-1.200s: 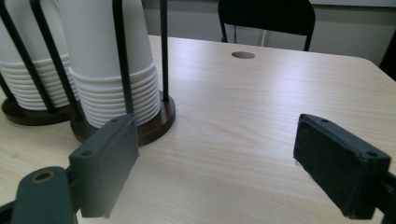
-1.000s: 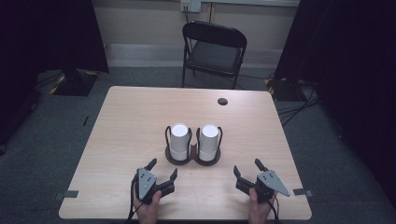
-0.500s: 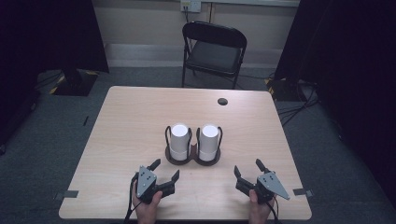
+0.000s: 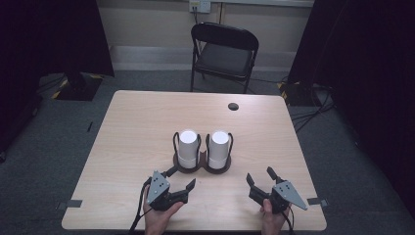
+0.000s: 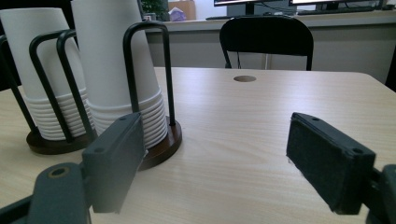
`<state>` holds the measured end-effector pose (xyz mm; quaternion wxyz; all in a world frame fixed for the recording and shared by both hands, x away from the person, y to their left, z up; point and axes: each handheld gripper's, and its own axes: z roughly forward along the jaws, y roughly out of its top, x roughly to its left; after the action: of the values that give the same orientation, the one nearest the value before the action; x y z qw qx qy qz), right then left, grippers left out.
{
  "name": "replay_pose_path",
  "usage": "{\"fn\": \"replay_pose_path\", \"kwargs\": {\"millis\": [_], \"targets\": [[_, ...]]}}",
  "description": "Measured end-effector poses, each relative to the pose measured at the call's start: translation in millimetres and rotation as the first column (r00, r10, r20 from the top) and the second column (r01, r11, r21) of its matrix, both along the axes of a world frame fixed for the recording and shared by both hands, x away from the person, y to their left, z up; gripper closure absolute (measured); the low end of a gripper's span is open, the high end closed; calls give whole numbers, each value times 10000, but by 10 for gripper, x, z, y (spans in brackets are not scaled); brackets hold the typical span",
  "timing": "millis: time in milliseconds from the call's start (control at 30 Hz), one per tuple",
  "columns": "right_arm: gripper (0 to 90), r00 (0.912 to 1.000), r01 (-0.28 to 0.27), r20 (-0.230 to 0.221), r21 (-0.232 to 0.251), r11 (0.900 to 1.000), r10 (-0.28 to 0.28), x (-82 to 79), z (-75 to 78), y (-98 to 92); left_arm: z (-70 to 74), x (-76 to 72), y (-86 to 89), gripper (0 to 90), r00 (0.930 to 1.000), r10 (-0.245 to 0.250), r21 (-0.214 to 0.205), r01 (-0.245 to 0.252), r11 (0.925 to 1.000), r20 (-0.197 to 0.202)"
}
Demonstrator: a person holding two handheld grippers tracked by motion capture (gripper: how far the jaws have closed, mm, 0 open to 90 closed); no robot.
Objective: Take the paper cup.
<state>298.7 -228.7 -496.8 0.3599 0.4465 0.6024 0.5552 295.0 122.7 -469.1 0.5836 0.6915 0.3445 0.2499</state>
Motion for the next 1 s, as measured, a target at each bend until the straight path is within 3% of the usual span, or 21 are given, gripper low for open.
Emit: {"fn": "replay_pose_path", "kwargs": {"millis": [133, 333, 467, 700, 900, 1000], "targets": [[166, 9999, 84, 72, -292, 9995, -82, -11, 0, 30, 58, 49, -36, 242, 9994, -343, -132, 343, 9993, -30], [136, 9993, 305, -215, -278, 9991, -311, 10, 7, 35, 170, 141, -101, 242, 9970, -770, -78, 770, 9970, -62], [136, 9993, 363, -114, -365, 9987, -367, 1, 6, 46, 214, 202, -140, 249, 9936, -1111, -256, 1106, 9935, -201], [139, 9992, 393, -93, -427, 9983, -397, -3, 6, 51, 276, 288, -242, 241, 9886, -1503, -228, 1501, 9884, -64], [139, 9989, 469, -67, -366, 9982, -472, -5, 5, 49, 356, 339, -307, 242, 9883, -1521, -247, 1522, 9880, 69], [140, 9988, 487, -80, -368, 9981, -490, -8, 5, 51, 415, 406, -327, 255, 9905, -1372, -56, 1372, 9905, -18]]}}
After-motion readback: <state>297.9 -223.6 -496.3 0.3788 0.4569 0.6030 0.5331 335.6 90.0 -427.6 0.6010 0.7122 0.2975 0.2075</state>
